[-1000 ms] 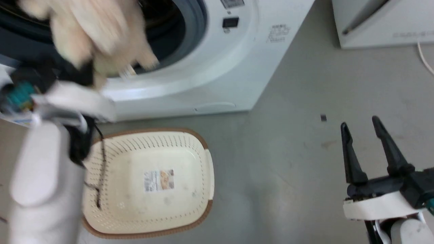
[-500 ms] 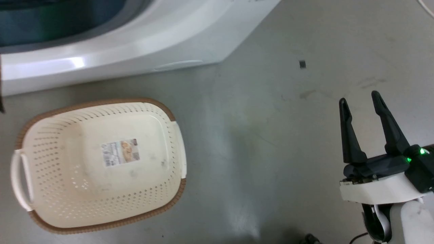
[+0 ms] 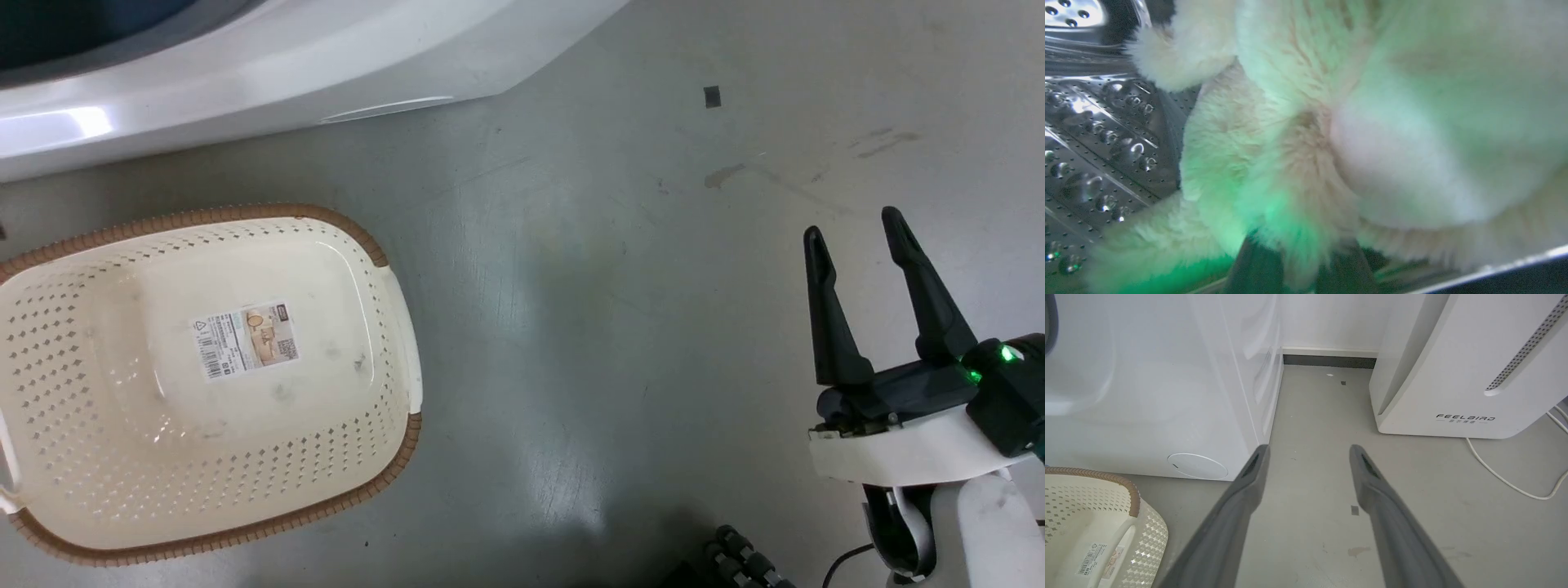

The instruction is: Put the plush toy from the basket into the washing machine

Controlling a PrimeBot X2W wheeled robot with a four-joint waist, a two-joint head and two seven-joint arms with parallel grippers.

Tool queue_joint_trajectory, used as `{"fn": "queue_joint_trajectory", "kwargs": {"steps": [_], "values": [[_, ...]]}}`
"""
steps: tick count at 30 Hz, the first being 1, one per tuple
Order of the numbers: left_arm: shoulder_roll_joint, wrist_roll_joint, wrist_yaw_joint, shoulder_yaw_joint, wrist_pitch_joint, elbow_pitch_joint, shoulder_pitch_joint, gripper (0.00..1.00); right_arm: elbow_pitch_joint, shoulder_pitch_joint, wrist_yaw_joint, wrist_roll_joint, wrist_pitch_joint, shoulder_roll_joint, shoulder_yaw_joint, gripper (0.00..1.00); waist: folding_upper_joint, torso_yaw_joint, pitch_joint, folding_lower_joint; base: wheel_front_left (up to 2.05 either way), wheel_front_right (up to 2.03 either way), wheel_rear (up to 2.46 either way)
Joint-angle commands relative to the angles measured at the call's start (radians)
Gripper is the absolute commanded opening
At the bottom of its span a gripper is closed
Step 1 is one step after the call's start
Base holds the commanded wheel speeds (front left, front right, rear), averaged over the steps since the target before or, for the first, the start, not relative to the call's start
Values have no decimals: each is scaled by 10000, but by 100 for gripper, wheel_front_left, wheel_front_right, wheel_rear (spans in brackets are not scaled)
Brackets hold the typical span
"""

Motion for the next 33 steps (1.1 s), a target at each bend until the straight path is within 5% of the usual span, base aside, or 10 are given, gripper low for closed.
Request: {"fn": "queue_joint_trajectory", "kwargs": {"steps": [1,4,5,6,14,25,30,33], "values": [[122,-257,-40,-279,-39,80,-170,0,18,-194,-9,80,-44,-5,2,100,0,27,4,-1,0,0,0],[293,-870,-41,-766,-576,484,-188,0,58,-309,-9,67,-44,-5,-38,100,0,84,-178,-1,0,0,0],[308,-957,-41,-835,-745,565,-150,38,74,-308,-9,60,-44,-5,-65,100,0,108,-262,-1,0,0,0],[309,-1034,-41,-871,-936,664,-103,100,91,-301,-9,42,-44,-5,-90,100,0,143,-362,-1,0,0,0],[-51,-1455,-41,-1167,-2395,1329,737,100,283,-183,-9,-243,-44,-5,-254,100,0,554,-1543,-1,0,0,0],[-1247,-2288,32,-1121,-5486,1531,3389,100,492,463,-9,-719,-44,-5,-433,100,0,1530,-4368,-1,0,0,0],[-1608,-2486,511,-621,-6032,460,4954,100,494,909,-9,-898,-44,-5,-441,100,0,1964,-5423,-1,0,0,0],[-1656,-2115,1097,67,-6052,-1330,6270,100,497,1155,-9,-941,-44,-5,-500,100,0,2176,-5881,-1,0,0,0]]}}
